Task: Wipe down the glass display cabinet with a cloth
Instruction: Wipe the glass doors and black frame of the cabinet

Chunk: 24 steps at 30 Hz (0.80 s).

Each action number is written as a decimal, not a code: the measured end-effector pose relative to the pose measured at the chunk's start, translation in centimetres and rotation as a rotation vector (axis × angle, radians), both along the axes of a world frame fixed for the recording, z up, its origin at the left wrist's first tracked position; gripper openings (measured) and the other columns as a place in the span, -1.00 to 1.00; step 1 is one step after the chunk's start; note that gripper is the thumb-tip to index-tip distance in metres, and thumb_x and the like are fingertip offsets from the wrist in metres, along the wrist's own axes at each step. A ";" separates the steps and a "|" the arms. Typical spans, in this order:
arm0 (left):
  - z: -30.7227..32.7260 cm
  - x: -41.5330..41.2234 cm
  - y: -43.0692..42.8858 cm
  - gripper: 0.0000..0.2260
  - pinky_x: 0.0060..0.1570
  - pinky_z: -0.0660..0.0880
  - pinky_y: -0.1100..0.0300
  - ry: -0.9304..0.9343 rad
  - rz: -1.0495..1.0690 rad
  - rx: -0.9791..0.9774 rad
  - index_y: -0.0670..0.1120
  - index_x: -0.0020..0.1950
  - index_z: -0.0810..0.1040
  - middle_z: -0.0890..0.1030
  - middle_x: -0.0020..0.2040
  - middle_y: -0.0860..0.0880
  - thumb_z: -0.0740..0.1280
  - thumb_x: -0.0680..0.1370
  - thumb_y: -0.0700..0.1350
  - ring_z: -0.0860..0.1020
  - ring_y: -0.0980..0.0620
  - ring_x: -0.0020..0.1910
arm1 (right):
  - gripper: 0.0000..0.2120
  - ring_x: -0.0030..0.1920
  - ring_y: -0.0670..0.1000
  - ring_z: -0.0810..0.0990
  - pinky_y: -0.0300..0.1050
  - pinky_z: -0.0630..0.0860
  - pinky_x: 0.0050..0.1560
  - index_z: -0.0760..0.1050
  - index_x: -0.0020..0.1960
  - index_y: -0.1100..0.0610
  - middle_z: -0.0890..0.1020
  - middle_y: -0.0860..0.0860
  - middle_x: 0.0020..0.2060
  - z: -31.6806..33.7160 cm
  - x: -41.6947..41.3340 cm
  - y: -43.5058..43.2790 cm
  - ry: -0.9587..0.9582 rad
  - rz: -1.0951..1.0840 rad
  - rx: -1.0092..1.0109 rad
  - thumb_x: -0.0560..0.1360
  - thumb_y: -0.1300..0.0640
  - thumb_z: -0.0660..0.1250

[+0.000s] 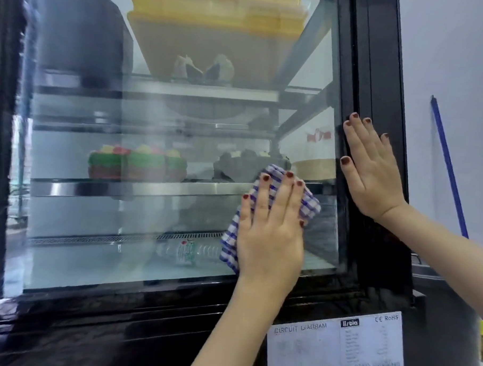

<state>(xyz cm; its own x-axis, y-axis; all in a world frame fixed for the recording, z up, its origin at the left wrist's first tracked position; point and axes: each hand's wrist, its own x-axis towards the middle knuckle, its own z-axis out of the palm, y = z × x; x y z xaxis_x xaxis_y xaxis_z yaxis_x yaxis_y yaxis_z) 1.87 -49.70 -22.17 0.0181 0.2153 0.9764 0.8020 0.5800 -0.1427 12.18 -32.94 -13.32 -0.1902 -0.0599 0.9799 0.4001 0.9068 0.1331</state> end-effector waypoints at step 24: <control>18.3 -15.6 -21.0 -0.51 0.46 -0.06 -0.11 -0.143 0.161 0.347 -0.11 0.55 0.03 0.04 0.56 -0.04 -0.01 0.62 -0.06 -0.01 -0.14 0.52 | -0.38 0.53 0.09 -0.06 0.03 -0.17 0.48 0.06 0.51 0.28 0.04 0.15 0.53 5.2 -5.0 -7.5 0.046 0.029 -0.105 0.53 -0.01 -0.08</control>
